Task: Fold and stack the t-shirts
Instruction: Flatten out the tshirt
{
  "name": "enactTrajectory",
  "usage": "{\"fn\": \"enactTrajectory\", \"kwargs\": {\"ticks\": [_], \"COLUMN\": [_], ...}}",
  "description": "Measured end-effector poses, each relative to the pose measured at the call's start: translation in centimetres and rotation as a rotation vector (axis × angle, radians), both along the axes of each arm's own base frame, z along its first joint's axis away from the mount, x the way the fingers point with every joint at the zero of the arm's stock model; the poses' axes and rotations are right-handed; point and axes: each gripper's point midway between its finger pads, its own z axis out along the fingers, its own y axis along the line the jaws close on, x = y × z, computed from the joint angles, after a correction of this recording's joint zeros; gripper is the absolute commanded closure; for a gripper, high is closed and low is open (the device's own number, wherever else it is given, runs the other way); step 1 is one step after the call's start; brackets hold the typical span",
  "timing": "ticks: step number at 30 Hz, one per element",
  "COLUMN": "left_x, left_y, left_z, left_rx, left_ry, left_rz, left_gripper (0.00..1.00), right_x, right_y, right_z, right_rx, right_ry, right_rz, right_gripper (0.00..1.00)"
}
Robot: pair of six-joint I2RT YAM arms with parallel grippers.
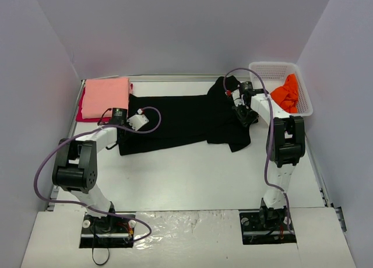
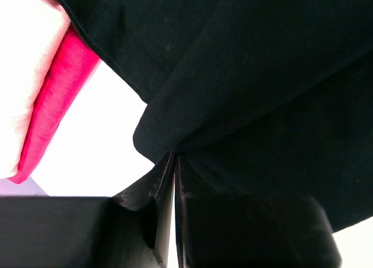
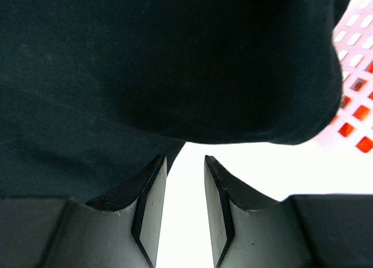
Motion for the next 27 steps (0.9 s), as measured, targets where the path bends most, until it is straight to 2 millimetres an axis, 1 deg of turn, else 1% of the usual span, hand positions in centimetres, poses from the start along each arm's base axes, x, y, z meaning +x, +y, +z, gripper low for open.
{"fn": "enactTrajectory", "kwargs": {"ticks": [4,8,10,14,16,18,20,23,25,27], "left_x": [-0.1,-0.1,0.0,0.0,0.0,0.0,-0.1,-0.1,0.0,0.2], "left_y": [0.1,0.5,0.7,1.1,1.4,1.7,1.9,2.1,2.1,2.1], "left_z": [0.3,1.6,2.6,4.3,5.0,5.4,5.5,5.6,5.9,6.2], "left_rx": [0.005,0.005,0.000,-0.011,-0.012,-0.010,-0.010,-0.010,-0.013,-0.019], "left_ry": [-0.001,-0.032,-0.059,-0.109,-0.130,-0.143,-0.148,-0.149,-0.152,-0.161], "left_rz": [0.004,0.041,0.070,0.136,0.166,0.192,0.214,0.237,0.246,0.255], "left_gripper": [0.98,0.97,0.97,0.98,0.98,0.98,0.98,0.98,0.98,0.97], "right_x": [-0.3,-0.9,-1.7,-4.2,-5.4,-6.6,-7.8,-10.0,-11.4,-12.3], "right_y": [-0.1,-0.3,-0.5,-0.7,-0.8,-0.7,-0.5,-0.2,0.4,1.2], "right_z": [-0.3,-0.2,0.3,2.2,3.1,3.5,3.0,1.2,0.3,-0.1], "right_rx": [-0.002,-0.012,-0.018,-0.020,-0.021,-0.015,-0.006,0.010,0.022,0.032], "right_ry": [0.009,0.013,0.012,0.005,-0.003,-0.002,0.025,0.102,0.153,0.182], "right_rz": [0.002,0.021,0.039,0.093,0.120,0.148,0.174,0.217,0.250,0.287], "right_gripper": [0.72,0.70,0.69,0.65,0.63,0.61,0.59,0.58,0.58,0.59]}}
